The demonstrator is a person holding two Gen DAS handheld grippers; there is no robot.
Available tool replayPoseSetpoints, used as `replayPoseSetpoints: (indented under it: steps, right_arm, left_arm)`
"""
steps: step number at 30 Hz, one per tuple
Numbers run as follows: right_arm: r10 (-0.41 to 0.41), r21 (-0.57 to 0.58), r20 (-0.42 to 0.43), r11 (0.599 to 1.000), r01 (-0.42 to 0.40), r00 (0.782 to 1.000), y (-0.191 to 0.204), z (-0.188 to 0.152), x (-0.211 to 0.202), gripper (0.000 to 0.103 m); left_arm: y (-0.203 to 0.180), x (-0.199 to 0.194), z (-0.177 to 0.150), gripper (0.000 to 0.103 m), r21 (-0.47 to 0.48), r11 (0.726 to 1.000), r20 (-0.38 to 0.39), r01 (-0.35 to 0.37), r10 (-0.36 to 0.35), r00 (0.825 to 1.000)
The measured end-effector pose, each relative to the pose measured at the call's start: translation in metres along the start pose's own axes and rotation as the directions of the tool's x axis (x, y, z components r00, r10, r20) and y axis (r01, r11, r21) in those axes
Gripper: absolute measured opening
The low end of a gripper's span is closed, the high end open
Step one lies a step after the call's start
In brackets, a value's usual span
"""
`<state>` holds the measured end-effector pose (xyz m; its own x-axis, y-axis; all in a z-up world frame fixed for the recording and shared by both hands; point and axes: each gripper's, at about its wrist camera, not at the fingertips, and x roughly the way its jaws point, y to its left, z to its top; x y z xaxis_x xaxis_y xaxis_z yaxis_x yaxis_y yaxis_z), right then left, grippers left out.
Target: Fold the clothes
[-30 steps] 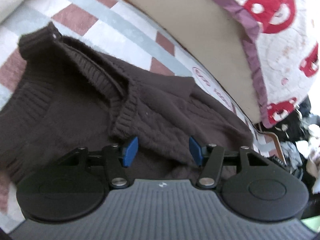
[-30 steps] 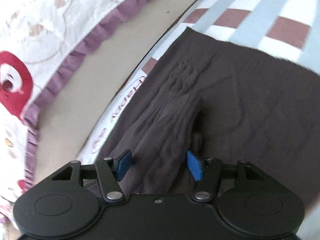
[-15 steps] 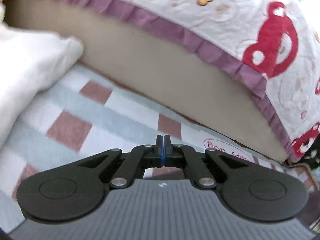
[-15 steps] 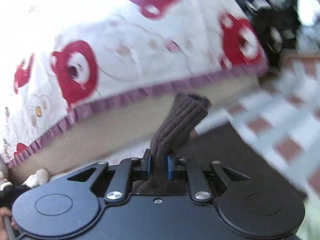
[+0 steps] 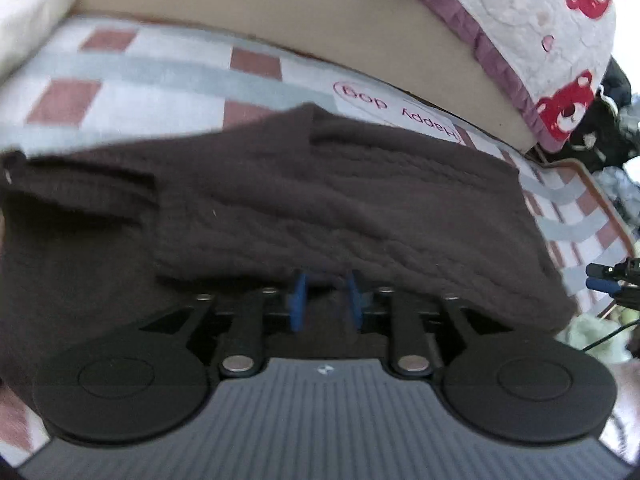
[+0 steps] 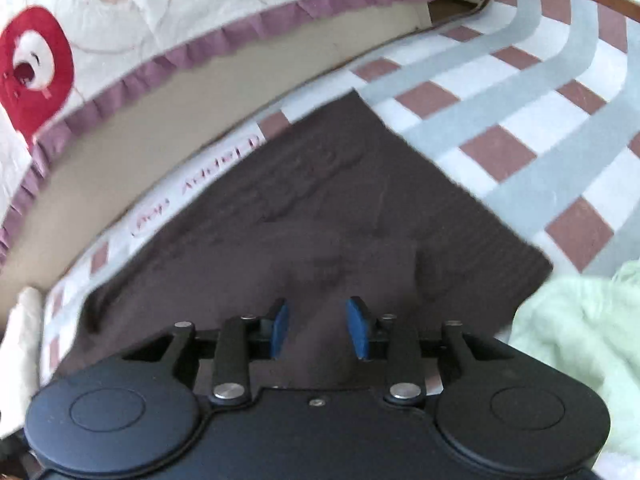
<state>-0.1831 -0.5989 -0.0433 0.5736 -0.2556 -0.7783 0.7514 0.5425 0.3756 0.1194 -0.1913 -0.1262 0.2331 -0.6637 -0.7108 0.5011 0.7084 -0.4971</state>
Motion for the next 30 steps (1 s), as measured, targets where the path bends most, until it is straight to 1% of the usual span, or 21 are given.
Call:
replayPoseSetpoints:
  steps: [1,3,4,5,7,8,9,11,12,14,16,18,20,21,24,25,26,27,28,29,30]
  right_arm:
    - [0.003,-0.02,0.001,1.0,-0.003,1.0,0.003,0.004,-0.004,0.038]
    - [0.016,-0.079,0.045,0.997,-0.012,0.999,0.014,0.012,-0.013,0.038]
    - [0.034,-0.124,0.068,0.992,-0.026,0.997,0.022,0.018,-0.014,0.039]
    - [0.087,-0.184,0.066,0.98,-0.074,0.994,0.029,0.028,-0.007,0.039]
    - [0.212,-0.308,0.035,0.932,-0.192,0.977,0.043,0.05,0.013,0.041]
    - [0.255,-0.319,-0.019,0.915,-0.248,0.967,0.046,0.063,0.031,0.042]
    - [0.29,-0.31,-0.085,0.901,-0.302,0.953,0.048,0.076,0.053,0.042]
    - [0.276,-0.282,-0.167,0.907,-0.314,0.947,0.05,0.094,0.098,0.042]
    - [0.26,-0.279,-0.179,0.911,-0.303,0.949,0.051,0.096,0.116,0.042]
    - [0.227,-0.277,-0.2,0.92,-0.277,0.953,0.05,0.093,0.146,0.042]
    - [0.18,-0.306,-0.209,0.922,-0.239,0.961,0.047,0.084,0.161,0.042]
    - [0.135,-0.315,-0.195,0.929,-0.192,0.971,0.039,0.078,0.163,0.042]
    - [0.176,-0.273,-0.186,0.936,-0.223,0.967,0.025,0.078,0.162,0.045]
    - [0.204,-0.257,-0.205,0.932,-0.254,0.957,0.02,0.078,0.164,0.048]
    - [0.244,-0.264,-0.254,0.914,-0.309,0.936,0.019,0.078,0.175,0.048]
    - [0.257,-0.274,-0.249,0.906,-0.323,0.934,0.021,0.077,0.176,0.049]
    - [0.271,-0.284,-0.244,0.898,-0.336,0.931,0.022,0.076,0.177,0.049]
    - [0.289,-0.298,-0.244,0.886,-0.355,0.926,0.024,0.074,0.179,0.051]
    - [0.301,-0.326,-0.237,0.871,-0.368,0.924,0.027,0.07,0.18,0.038]
    - [0.298,-0.359,-0.215,0.861,-0.359,0.93,0.03,0.066,0.181,0.028]
    - [0.291,-0.386,-0.19,0.856,-0.344,0.938,0.031,0.061,0.18,0.021]
  left_arm:
    - [0.007,0.0,-0.001,0.029,-0.059,0.998,-0.005,0.018,-0.018,1.0]
    - [0.022,0.001,-0.002,0.029,-0.158,0.987,-0.007,0.038,-0.039,0.999]
    - [0.028,0.001,-0.003,0.029,-0.191,0.981,-0.009,0.035,-0.038,0.999]
    - [0.031,0.0,-0.003,0.029,-0.204,0.979,-0.01,0.025,-0.028,1.0]
    - [0.034,0.002,-0.002,0.029,-0.212,0.977,-0.01,0.009,-0.011,1.0]
    - [0.034,0.003,-0.001,0.03,-0.211,0.977,-0.009,0.008,-0.01,1.0]
    - [0.035,0.005,0.0,0.035,-0.22,0.975,0.006,0.007,-0.006,1.0]
    - [0.038,0.008,0.002,0.047,-0.257,0.966,0.051,-0.002,0.015,0.999]
    - [0.04,0.009,0.004,0.047,-0.278,0.96,0.063,-0.01,0.029,0.998]
    - [0.043,0.016,0.01,0.047,-0.303,0.953,0.057,0.008,0.01,0.998]
    - [0.043,0.023,0.015,0.047,-0.305,0.952,0.05,0.028,-0.013,0.999]
    - [0.04,0.027,0.019,0.047,-0.298,0.954,0.058,0.027,-0.01,0.998]
    - [0.04,0.032,0.021,0.05,-0.309,0.951,0.071,0.034,-0.013,0.997]
    - [0.041,0.035,0.022,0.054,-0.316,0.948,0.078,0.034,-0.01,0.997]
    - [0.044,0.045,0.029,0.055,-0.327,0.944,0.122,0.039,0.001,0.993]
    - [0.045,0.049,0.033,0.051,-0.329,0.943,0.139,0.041,0.005,0.99]
    - [0.045,0.053,0.037,0.015,-0.304,0.951,0.152,0.06,-0.014,0.988]
    - [0.041,0.056,0.042,0.008,-0.253,0.965,0.154,0.071,-0.032,0.988]
    - [0.032,0.056,0.046,0.008,-0.185,0.982,0.171,0.042,-0.01,0.985]
    - [0.021,0.054,0.05,0.008,-0.111,0.994,0.202,-0.007,0.03,0.979]
    - [0.009,0.051,0.054,0.008,-0.037,0.998,0.235,-0.059,0.066,0.97]
